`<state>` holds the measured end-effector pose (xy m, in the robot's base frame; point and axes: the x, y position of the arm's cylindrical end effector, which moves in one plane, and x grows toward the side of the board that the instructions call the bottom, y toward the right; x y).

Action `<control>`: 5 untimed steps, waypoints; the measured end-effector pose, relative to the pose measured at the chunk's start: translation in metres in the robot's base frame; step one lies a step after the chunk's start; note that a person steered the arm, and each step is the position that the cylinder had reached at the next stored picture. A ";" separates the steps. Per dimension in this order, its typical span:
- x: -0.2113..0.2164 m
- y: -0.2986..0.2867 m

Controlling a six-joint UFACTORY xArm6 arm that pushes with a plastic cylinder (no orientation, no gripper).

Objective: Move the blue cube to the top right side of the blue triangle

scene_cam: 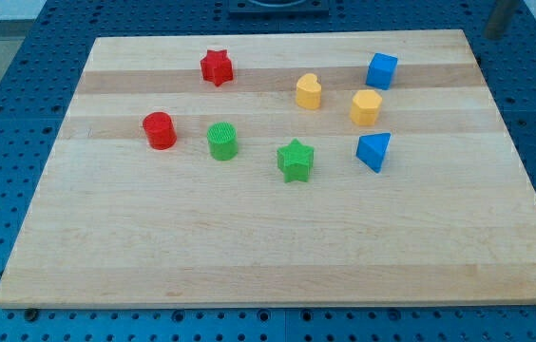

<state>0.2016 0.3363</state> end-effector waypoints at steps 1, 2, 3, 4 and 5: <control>-0.003 -0.002; -0.003 -0.002; -0.003 -0.007; 0.022 -0.095; 0.029 -0.126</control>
<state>0.2311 0.2100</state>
